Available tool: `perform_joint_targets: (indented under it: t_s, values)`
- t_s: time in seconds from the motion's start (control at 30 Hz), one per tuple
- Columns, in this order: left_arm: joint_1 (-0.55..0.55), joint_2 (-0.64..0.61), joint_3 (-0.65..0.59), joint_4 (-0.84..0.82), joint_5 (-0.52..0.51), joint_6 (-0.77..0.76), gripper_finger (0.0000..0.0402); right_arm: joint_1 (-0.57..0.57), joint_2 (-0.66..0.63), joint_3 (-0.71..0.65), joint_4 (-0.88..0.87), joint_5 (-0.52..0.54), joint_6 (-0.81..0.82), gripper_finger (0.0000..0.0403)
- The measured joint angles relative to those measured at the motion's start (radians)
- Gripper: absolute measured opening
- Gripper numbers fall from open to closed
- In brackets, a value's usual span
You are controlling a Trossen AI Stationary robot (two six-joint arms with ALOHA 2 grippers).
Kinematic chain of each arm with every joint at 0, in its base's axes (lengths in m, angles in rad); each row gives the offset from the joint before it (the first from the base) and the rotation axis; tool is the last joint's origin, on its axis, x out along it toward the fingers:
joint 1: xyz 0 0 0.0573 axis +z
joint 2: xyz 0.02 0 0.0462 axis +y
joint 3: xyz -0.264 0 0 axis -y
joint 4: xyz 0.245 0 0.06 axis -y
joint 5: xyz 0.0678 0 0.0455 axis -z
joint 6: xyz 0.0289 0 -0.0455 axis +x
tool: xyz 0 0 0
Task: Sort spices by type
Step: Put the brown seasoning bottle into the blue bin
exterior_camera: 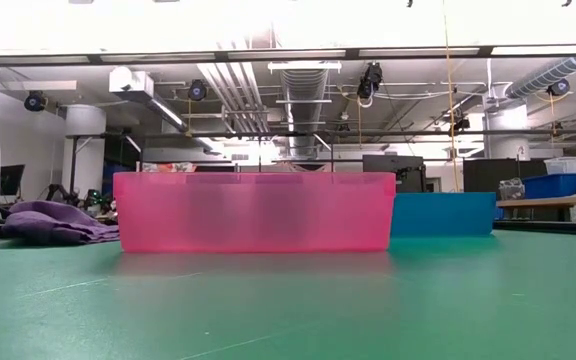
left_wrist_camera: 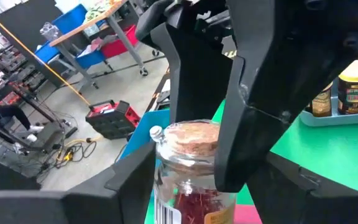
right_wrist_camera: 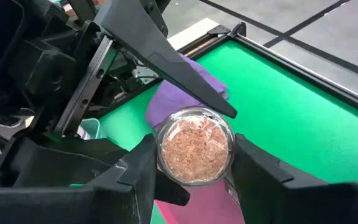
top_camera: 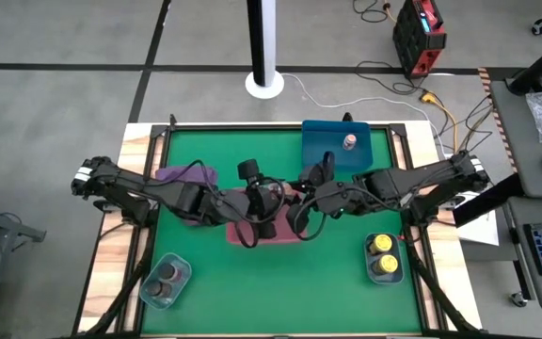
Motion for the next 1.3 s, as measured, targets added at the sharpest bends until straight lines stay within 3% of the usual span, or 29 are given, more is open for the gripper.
perform_joint_targets:
  t_s: [0.4, 0.77, 0.9, 1.0, 1.13, 1.3]
  values:
    - [0.002, 0.002, 0.000, -0.003, -0.024, 0.015, 0.0184, -0.022, 0.000, 0.020, -0.049, -0.012, 0.007, 0.0159]
    - [0.000, -0.002, 0.000, -0.040, -0.055, -0.034, 0.0268, -0.109, -0.001, 0.143, -0.384, -0.011, 0.110, 0.0159]
    - [-0.007, -0.023, 0.000, -0.093, -0.056, -0.055, 0.0289, -0.229, -0.001, 0.159, -0.617, -0.074, 0.214, 0.0159]
    - [-0.019, -0.054, 0.003, -0.171, -0.056, -0.125, 0.0291, -0.356, 0.000, 0.142, -0.730, -0.141, 0.182, 0.0159]
    - [-0.047, -0.095, 0.019, -0.291, -0.056, -0.222, 0.0288, -0.538, 0.000, 0.094, -0.672, -0.242, 0.030, 0.0159]
    - [-0.102, -0.170, 0.020, -0.379, -0.055, -0.325, 0.0284, -0.744, 0.001, -0.023, -0.438, -0.379, -0.163, 0.0159]
